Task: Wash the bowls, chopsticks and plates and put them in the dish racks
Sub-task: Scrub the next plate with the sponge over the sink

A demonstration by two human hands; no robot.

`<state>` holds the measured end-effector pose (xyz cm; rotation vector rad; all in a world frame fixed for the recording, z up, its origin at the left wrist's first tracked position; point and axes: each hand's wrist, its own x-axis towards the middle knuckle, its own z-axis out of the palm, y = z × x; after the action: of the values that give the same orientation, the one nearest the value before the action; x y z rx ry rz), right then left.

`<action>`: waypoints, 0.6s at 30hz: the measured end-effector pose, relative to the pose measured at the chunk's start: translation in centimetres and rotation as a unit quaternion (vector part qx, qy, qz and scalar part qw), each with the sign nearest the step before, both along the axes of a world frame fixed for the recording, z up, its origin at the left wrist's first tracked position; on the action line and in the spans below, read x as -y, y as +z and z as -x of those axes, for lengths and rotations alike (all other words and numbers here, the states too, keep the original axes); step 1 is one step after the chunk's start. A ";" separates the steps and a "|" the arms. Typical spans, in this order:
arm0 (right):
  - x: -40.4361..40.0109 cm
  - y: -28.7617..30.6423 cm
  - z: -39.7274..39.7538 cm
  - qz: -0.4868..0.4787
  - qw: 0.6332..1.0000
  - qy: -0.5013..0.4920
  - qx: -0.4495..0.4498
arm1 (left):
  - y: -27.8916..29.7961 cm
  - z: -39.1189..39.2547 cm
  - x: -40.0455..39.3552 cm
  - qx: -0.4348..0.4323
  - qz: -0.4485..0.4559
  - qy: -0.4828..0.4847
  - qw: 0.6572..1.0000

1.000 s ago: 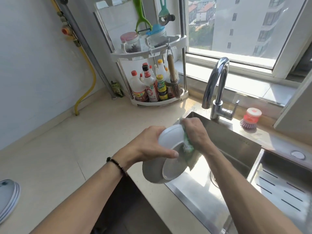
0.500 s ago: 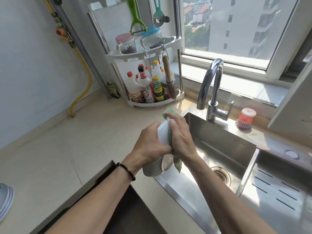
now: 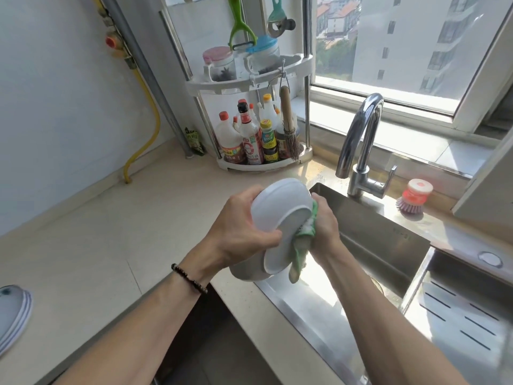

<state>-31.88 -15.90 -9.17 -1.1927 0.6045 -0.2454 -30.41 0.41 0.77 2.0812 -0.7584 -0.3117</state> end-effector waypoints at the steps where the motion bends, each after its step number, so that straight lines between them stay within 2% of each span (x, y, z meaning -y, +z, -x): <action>1: 0.3 -0.1 -0.1 0.014 1.000 0.006 -0.012 | 0.3 -0.2 -0.4 -0.036 0.013 -0.006 0.999; 4: 0.7 1.0 0.0 0.106 0.994 0.036 0.013 | 0.7 -1.5 -1.0 -0.143 -0.032 -0.038 0.989; 6: 0.7 2.3 -0.4 0.216 0.970 0.103 0.046 | 0.5 -2.3 -0.3 -0.121 -0.117 -0.054 0.984; 8: 0.1 3.0 -0.9 0.295 0.941 0.145 0.075 | 0.1 -2.5 0.8 -0.078 -0.164 -0.063 0.981; 12: -2.3 2.4 -0.6 0.339 0.924 0.093 0.149 | -1.1 -2.1 1.3 -0.050 -0.118 -0.009 0.992; 13: -2.5 1.5 -0.6 0.348 0.920 0.084 0.162 | -1.1 -1.9 1.2 -0.037 -0.107 0.002 0.994; 16: -1.2 0.7 -1.3 0.205 0.969 0.069 0.116 | -1.1 -1.3 1.2 0.011 -0.098 0.015 0.995; 18: -1.3 1.0 -1.4 0.175 0.977 0.063 0.109 | -1.3 -1.1 1.4 0.022 -0.074 0.041 0.996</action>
<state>-30.49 -14.58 -8.16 -1.5136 0.2979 -0.3799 -29.27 -0.96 -0.50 2.2596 -0.6909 -0.2851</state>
